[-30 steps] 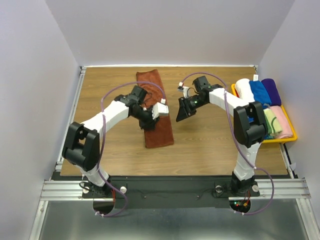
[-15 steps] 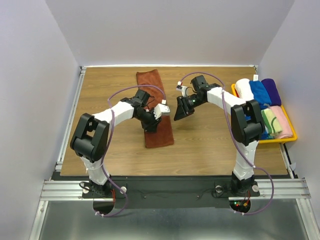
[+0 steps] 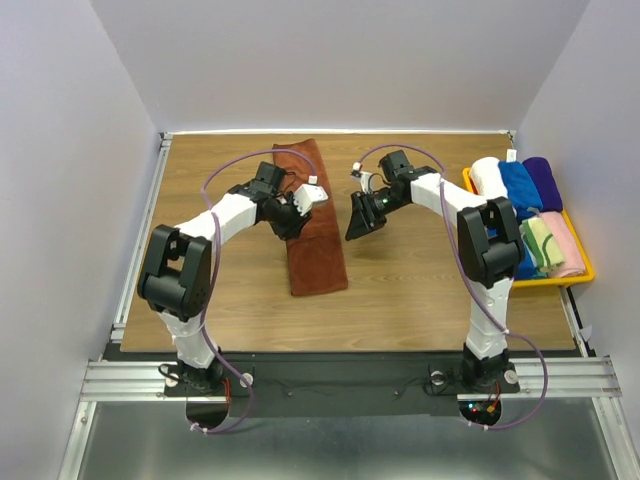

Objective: Roll the towels
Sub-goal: Fold the towel, then roll the towel

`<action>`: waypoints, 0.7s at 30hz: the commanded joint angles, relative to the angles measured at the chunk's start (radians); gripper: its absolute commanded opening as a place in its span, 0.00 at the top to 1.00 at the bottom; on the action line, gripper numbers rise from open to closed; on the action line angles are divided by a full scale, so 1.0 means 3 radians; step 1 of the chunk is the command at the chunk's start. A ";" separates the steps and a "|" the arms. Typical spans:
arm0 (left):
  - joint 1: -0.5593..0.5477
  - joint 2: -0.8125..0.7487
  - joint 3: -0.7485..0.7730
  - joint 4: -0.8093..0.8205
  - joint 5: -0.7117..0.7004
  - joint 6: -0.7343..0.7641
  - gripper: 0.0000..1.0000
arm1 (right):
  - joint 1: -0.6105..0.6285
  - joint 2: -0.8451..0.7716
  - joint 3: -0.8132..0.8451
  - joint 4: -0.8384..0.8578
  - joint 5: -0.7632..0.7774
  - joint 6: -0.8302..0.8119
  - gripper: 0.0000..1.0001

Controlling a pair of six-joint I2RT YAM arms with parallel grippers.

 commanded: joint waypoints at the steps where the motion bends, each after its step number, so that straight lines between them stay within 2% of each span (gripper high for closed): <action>1: -0.0036 -0.0707 -0.0193 0.0070 0.0305 0.0147 0.56 | 0.0082 -0.0051 0.0167 0.0090 -0.0086 0.0016 0.57; 4: -0.0230 -0.1082 -0.0576 0.0137 0.0137 0.0264 0.53 | 0.0200 -0.0026 0.0218 0.0105 -0.0092 0.0042 0.56; 5: -0.0347 -0.1159 -0.0780 0.0163 0.0000 0.0305 0.53 | 0.0276 0.0000 0.0239 0.0125 -0.0001 0.0062 0.55; 9: -0.0475 -0.1369 -0.1042 0.0224 -0.0078 0.0229 0.53 | 0.0369 0.0056 0.0285 0.0330 0.0393 0.0271 0.51; 12: -0.0486 -0.1405 -0.1068 0.0224 -0.0063 0.0137 0.53 | 0.0389 0.0097 0.0361 0.0412 0.0716 0.0338 0.51; 21: -0.0491 -0.1446 -0.1058 0.0235 -0.0002 0.0208 0.51 | 0.0451 0.0399 0.0622 0.0412 0.0962 0.0369 0.50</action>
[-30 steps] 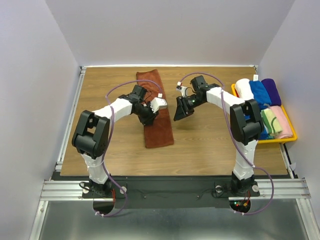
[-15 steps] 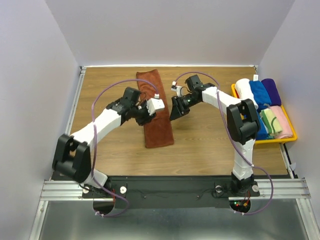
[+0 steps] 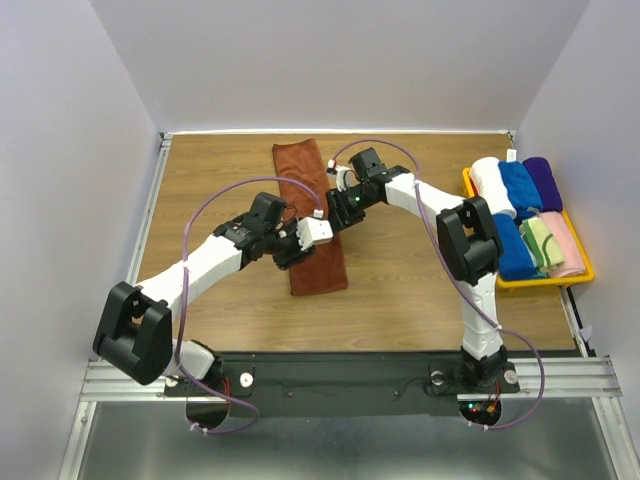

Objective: Roll the towels
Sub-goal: Roll the towel

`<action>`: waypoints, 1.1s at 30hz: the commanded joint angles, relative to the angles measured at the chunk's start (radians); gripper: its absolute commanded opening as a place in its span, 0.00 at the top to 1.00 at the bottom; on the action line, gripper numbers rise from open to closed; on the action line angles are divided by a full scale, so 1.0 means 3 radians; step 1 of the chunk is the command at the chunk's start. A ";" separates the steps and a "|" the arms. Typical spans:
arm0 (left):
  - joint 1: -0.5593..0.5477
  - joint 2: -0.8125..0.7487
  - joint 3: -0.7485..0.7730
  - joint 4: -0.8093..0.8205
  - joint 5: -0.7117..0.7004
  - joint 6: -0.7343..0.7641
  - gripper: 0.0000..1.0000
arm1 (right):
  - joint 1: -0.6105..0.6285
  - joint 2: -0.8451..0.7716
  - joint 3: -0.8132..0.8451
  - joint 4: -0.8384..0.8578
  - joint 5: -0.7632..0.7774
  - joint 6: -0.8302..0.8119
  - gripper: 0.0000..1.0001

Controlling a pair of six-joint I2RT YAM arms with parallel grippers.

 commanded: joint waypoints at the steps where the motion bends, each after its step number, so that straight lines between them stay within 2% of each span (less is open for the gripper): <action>1: 0.0004 -0.0088 -0.0001 -0.0041 0.0182 0.0119 0.50 | 0.0015 0.0113 0.0151 0.0123 0.0196 0.0050 0.50; 3: -0.0082 -0.0118 -0.0087 -0.0072 0.0229 0.0227 0.49 | 0.0020 0.0123 0.0141 0.0128 0.0232 0.0060 0.51; 10: -0.0671 -0.0175 -0.0568 0.0116 -0.0256 0.0432 0.47 | 0.0030 -0.0224 -0.0053 0.0169 0.0002 0.0019 0.53; 11: -0.0717 -0.0170 -0.0614 0.0177 -0.0327 0.0437 0.40 | 0.0025 -0.0270 -0.0079 0.0174 0.0007 0.0019 0.53; 14: -0.0885 -0.0124 -0.0758 0.0412 -0.0619 0.0457 0.39 | 0.0025 -0.0383 -0.0151 0.0174 0.0027 -0.0016 0.53; 18: -0.0932 -0.0037 -0.0814 0.0704 -0.0869 0.0452 0.39 | 0.0040 -0.0440 -0.0212 0.0179 -0.0323 -0.0032 0.54; 22: -0.0942 0.0091 -0.0819 0.0827 -0.0952 0.0513 0.41 | 0.0111 -0.0358 -0.0263 0.0164 -0.0637 -0.0001 0.59; 28: -0.0952 0.0214 -0.0860 0.0802 -0.0947 0.0621 0.55 | 0.0199 -0.0164 -0.0427 0.0174 -0.0653 -0.0052 0.64; 30: -0.0952 0.0193 -0.0860 0.0776 -0.0886 0.0626 0.56 | 0.0199 -0.0143 -0.0468 0.0174 -0.0597 -0.0073 0.65; 33: -0.0952 0.0163 -0.0845 0.0634 -0.0778 0.0631 0.48 | 0.0199 -0.0148 -0.0539 0.0174 -0.0571 -0.0098 0.66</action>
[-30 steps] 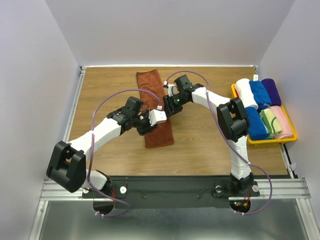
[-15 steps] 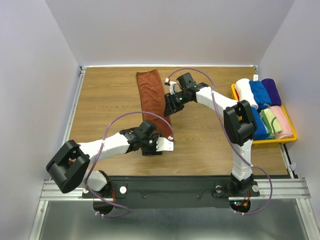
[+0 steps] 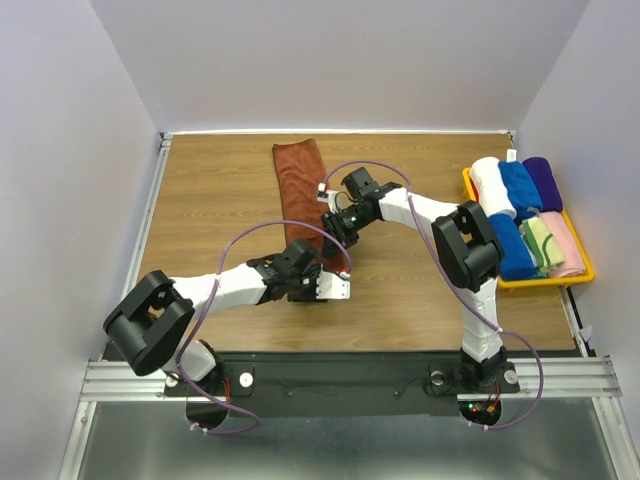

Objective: Roll the towels
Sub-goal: Roll the towel

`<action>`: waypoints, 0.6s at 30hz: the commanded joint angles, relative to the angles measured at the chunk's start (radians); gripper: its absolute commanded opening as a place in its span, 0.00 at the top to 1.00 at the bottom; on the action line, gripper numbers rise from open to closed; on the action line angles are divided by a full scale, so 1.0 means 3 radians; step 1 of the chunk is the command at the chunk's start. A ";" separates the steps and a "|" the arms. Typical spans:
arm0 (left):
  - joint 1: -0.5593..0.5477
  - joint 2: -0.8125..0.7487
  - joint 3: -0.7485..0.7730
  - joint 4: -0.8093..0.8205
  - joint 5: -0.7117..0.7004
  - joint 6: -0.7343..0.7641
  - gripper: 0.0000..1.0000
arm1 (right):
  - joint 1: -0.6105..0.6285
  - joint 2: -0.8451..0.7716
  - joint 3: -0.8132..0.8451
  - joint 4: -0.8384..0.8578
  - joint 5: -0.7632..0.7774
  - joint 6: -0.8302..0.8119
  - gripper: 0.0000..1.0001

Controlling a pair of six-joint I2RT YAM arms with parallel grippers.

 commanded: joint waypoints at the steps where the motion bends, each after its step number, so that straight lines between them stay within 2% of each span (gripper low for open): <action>1: -0.0025 -0.0066 -0.0035 -0.0142 0.0148 0.0078 0.46 | -0.0014 0.0007 -0.0064 0.0085 -0.0018 -0.0081 0.66; 6: -0.0071 -0.0072 -0.0030 -0.0235 0.0225 0.0129 0.41 | -0.0009 0.0017 -0.0161 0.0085 0.0013 -0.0076 0.67; 13: -0.0077 0.0163 0.0011 -0.0163 0.0158 0.0119 0.40 | -0.0004 -0.0003 -0.0279 0.0096 -0.0017 -0.0075 0.67; 18: -0.0097 0.0287 0.0027 -0.0087 0.0097 0.0068 0.34 | -0.0004 0.0007 -0.0340 0.0096 -0.0084 -0.0076 0.67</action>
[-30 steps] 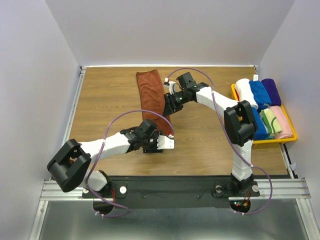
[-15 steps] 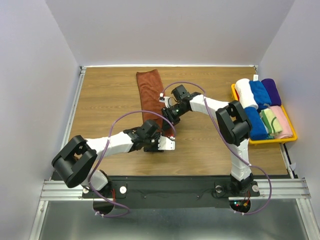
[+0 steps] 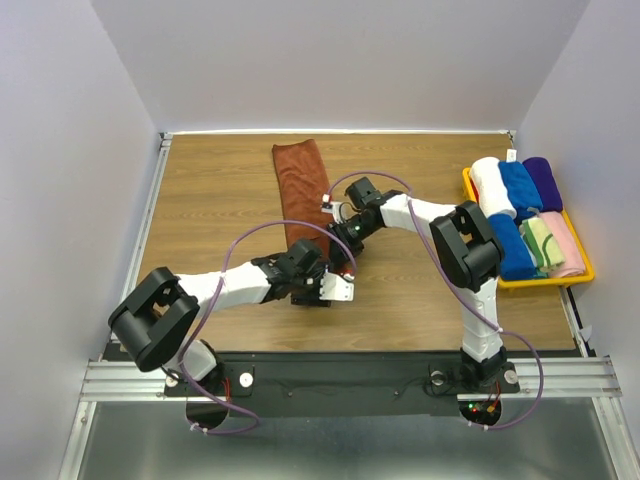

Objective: Roll the towels
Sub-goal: Roll the towel

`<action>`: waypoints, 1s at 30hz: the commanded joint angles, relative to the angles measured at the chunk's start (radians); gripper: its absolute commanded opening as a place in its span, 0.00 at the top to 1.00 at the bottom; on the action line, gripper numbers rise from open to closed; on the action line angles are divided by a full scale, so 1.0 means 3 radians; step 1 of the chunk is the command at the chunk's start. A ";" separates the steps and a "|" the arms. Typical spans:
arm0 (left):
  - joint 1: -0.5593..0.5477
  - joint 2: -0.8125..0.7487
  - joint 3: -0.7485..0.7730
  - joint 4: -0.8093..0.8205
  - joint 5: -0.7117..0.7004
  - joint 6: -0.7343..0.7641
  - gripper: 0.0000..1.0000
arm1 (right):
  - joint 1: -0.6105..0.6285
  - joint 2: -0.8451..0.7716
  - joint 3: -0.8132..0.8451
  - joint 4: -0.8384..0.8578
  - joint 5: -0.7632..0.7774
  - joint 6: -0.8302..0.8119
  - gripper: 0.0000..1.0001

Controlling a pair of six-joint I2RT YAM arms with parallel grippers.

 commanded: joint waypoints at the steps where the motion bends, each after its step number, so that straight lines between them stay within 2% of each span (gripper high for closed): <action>1: -0.0044 0.0199 -0.0046 -0.0067 0.0007 -0.0019 0.34 | -0.0004 -0.0022 -0.0041 0.0090 -0.0088 -0.0045 0.67; 4: -0.0054 0.0199 -0.0061 -0.0001 -0.0009 0.0007 0.38 | -0.0004 -0.0058 -0.0072 0.0085 -0.0098 -0.0045 0.67; 6: -0.0059 0.0214 -0.0021 -0.0097 0.0017 0.0043 0.51 | -0.0004 -0.0089 -0.0087 0.0085 -0.0088 -0.0045 0.67; 9: -0.0059 0.0138 0.0082 -0.0475 0.0282 0.0150 0.63 | -0.0009 -0.0201 -0.0088 0.0085 -0.0021 -0.0136 0.66; 11: -0.0059 0.0081 0.0163 -0.0762 0.0481 0.0186 0.68 | -0.0054 -0.0313 -0.0067 0.0080 0.0004 -0.0147 0.61; 13: -0.0064 0.0051 0.0225 -0.0926 0.0640 0.0171 0.69 | -0.0171 -0.0405 -0.0016 0.0075 0.0004 -0.0147 0.55; 17: -0.0034 0.0066 0.0398 -0.1299 0.0906 0.0145 0.71 | -0.0463 -0.0758 -0.0011 0.0075 -0.0031 -0.0224 0.21; 18: -0.0013 0.0086 0.0424 -0.1345 0.0962 0.0135 0.70 | -0.0575 -0.0926 -0.0031 0.0070 -0.0042 -0.0244 0.17; 20: 0.0094 0.0188 0.0552 -0.1514 0.1161 0.0140 0.70 | -0.0673 -0.1085 -0.0102 0.0060 -0.0052 -0.0315 0.12; 25: 0.0574 0.0662 0.1108 -0.2141 0.1825 0.0349 0.68 | -0.0888 -0.1708 -0.0348 -0.0022 -0.0057 -0.0591 0.07; 30: 0.0937 0.1236 0.1641 -0.2776 0.2373 0.0620 0.67 | -0.0888 -0.2179 -0.0665 -0.0215 -0.0082 -0.1103 0.07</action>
